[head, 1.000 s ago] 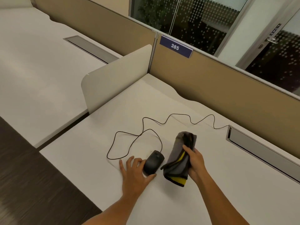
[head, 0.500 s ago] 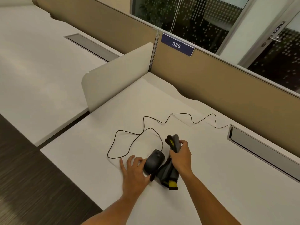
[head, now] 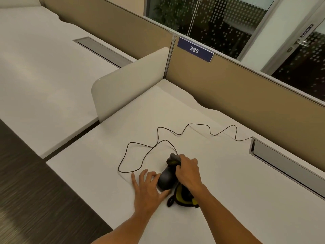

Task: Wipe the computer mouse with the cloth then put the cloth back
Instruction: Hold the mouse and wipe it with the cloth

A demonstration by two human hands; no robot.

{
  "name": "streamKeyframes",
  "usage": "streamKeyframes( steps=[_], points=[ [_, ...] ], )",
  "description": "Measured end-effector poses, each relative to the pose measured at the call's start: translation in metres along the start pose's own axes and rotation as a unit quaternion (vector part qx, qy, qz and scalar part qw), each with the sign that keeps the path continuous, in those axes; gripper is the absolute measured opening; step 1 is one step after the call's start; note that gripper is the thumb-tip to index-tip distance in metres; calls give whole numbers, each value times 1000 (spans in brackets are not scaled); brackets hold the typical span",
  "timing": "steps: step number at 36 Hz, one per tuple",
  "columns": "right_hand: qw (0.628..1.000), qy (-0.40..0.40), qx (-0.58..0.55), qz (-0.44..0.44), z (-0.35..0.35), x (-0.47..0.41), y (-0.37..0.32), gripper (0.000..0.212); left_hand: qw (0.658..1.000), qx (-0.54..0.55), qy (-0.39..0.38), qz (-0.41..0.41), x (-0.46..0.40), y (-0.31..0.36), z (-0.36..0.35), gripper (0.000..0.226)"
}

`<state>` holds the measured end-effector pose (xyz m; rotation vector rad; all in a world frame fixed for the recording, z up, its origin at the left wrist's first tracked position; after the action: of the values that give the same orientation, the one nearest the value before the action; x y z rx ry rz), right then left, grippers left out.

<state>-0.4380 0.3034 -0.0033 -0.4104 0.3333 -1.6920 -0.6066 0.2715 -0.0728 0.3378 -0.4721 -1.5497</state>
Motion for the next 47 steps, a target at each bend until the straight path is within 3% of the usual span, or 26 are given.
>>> streamKeyframes(
  steps=[3, 9, 14, 19, 24, 29, 47],
  points=[
    [1000, 10, 1, 2, 7, -8, 3, 35, 1000, -4, -4, 1, -1, 0, 0, 67],
    [986, 86, -144, 19, 32, -10, 17, 45, 1000, -1, -19, 6, 0, 1, 1, 70],
    [975, 39, -221, 5, 34, -17, 24, 54, 1000, -1, -25, 6, 1, 3, 6, 75],
    [928, 18, -364, -77, 32, -21, 34, 62, 999, -21, -46, 11, 1, 3, 8, 77],
    [961, 4, -265, -83, 24, -22, 39, 60, 999, -17, -46, 11, 1, 3, 8, 74],
    [983, -1, -180, -36, 18, -23, 24, 52, 1000, 4, -20, 6, 2, 3, 7, 61],
    [990, -131, -44, 15, 3, -33, -3, 49, 1000, -2, -9, 5, -1, -1, -1, 69]
  ],
)
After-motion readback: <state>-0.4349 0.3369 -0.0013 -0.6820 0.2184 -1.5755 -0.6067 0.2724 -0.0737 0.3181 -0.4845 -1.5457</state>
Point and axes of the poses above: each hand's wrist, its own x-axis away from the middle knuckle, its own z-axis out of the back of the hand, y = z × x, the point moved 5 cm from there along -x, towards the middle knuckle, and after that the axes turned 15 degrees about z, right-handed, at the moved point
